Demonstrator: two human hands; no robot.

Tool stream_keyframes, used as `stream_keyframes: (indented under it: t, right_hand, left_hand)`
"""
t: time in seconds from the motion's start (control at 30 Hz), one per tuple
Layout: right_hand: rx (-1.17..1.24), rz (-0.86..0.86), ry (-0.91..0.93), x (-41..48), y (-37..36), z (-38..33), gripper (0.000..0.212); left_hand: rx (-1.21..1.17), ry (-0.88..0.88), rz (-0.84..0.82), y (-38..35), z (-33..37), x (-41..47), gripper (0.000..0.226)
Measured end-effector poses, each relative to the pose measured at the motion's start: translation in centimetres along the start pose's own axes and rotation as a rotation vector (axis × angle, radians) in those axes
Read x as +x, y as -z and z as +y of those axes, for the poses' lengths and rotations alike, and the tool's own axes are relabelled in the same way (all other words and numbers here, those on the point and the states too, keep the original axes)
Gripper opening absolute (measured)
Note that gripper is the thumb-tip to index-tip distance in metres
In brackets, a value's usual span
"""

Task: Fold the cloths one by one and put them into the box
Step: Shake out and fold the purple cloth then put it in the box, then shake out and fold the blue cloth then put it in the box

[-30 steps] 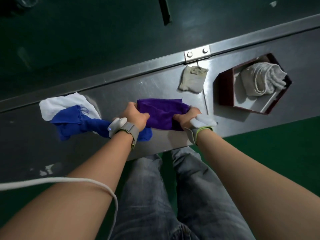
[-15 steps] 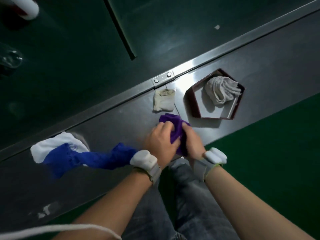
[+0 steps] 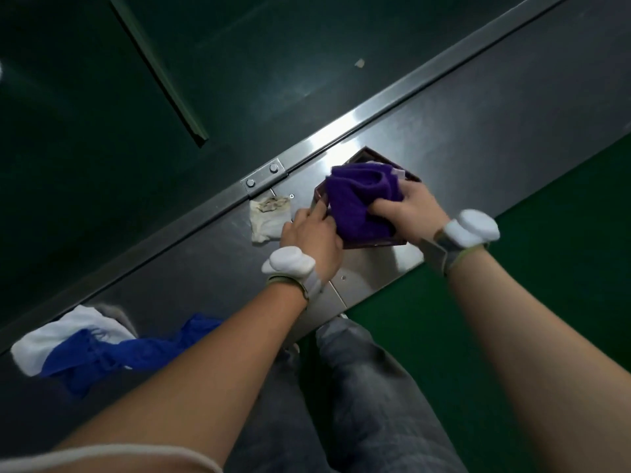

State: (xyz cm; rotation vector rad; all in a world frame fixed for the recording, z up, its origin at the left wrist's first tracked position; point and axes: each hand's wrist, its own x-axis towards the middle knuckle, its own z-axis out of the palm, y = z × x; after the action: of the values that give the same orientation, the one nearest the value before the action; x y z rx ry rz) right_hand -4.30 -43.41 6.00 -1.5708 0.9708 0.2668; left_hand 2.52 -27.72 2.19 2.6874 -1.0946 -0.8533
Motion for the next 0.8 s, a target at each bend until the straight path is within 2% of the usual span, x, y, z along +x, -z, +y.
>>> stream_keyframes:
  t: [0.07, 0.1, 0.17, 0.23, 0.27, 0.37, 0.47, 0.57, 0.7, 0.77, 0.8]
  right_hand:
    - [-0.161, -0.106, -0.046, 2.1, 0.2, -0.4, 0.003]
    - [-0.280, -0.131, -0.052, 3.1, 0.3, -0.4, 0.012]
    - [-0.621, -0.149, -0.016, 4.7, 0.4, -0.2, 0.023]
    - [-0.993, -0.136, 0.053, 5.4, -0.1, 0.1, 0.025]
    - [-1.086, -0.112, 0.073, 5.3, -0.6, 0.4, 0.023]
    - [-1.156, 0.030, 0.117, 4.7, -2.6, 1.6, 0.012]
    - [-1.270, 0.195, 0.155, 4.6, -4.0, 2.2, 0.012]
    - [-1.325, 0.209, 0.122, 5.3, -4.9, 2.0, 0.018]
    - [-1.337, 0.163, 0.015, 4.4, -4.8, -0.3, 0.018]
    - [-1.319, 0.221, -0.020, 2.6, -4.5, -1.7, 0.024]
    - [-1.294, 0.273, 0.032, 1.4, -5.6, -2.5, 0.025]
  left_hand:
    - [0.054, -0.051, -0.015, -0.2, -0.6, 0.2, 0.031]
    - [0.054, -0.076, -0.013, -0.2, -0.8, 0.2, 0.030]
    - [0.031, -0.112, 0.003, -0.2, -1.2, 0.2, 0.027]
    - [0.007, -0.126, 0.008, -0.1, -1.3, 0.4, 0.028]
    - [0.011, -0.132, 0.006, 0.0, -1.1, 0.5, 0.029]
    - [0.028, -0.123, -0.010, 0.1, -1.0, 0.7, 0.031]
    - [0.016, -0.111, -0.031, 0.0, -0.8, 0.7, 0.030]
    - [-0.029, -0.121, -0.025, -0.2, -0.9, 0.1, 0.032]
    - [-0.233, -0.201, 0.023, -0.9, -2.7, -2.6, 0.044]
    - [-0.327, -0.134, 0.036, -1.7, -4.3, -4.8, 0.047]
    - [-0.354, -0.056, 0.037, -2.2, -6.0, -6.5, 0.047]
